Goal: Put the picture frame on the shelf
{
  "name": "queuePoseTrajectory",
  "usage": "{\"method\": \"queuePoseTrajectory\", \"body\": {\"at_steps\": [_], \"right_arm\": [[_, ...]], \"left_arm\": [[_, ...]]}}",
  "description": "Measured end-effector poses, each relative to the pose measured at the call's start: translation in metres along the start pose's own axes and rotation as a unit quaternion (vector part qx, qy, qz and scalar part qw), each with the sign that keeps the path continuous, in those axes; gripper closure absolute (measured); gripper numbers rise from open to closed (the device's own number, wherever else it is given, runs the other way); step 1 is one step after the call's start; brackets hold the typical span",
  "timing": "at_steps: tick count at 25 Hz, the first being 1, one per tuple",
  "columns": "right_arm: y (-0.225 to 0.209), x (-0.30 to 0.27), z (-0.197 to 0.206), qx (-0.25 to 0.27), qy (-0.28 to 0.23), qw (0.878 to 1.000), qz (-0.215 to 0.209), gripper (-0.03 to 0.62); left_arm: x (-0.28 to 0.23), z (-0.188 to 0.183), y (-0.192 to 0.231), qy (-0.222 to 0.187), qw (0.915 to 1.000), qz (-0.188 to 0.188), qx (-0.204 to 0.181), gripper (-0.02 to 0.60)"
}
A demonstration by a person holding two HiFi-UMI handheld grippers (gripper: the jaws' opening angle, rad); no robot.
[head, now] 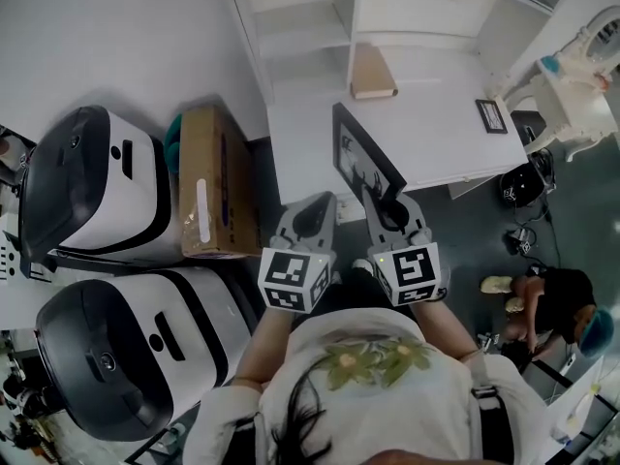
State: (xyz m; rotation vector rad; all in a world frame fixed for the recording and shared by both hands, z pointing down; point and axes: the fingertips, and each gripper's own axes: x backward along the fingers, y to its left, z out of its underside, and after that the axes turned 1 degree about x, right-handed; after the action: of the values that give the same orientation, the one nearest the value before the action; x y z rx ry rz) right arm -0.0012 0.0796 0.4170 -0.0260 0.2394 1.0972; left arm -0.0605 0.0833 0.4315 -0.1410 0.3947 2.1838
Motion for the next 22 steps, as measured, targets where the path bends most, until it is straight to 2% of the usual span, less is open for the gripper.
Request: {"method": "queuePoseTrajectory", "body": {"at_steps": [6, 22], "right_arm": [[-0.001, -0.008, -0.004, 0.005, 0.000, 1.000, 0.002, 0.556], [-0.026, -0.053, -0.028, 0.007, -0.038, 0.999, 0.001, 0.556]], "left_arm": [[-0.002, -0.006, 0.012, -0.006, 0.9999, -0.002, 0.008, 0.554], [-0.032, -0.033, 0.033, -0.011, 0.9993, -0.016, -0.031, 0.554]]}}
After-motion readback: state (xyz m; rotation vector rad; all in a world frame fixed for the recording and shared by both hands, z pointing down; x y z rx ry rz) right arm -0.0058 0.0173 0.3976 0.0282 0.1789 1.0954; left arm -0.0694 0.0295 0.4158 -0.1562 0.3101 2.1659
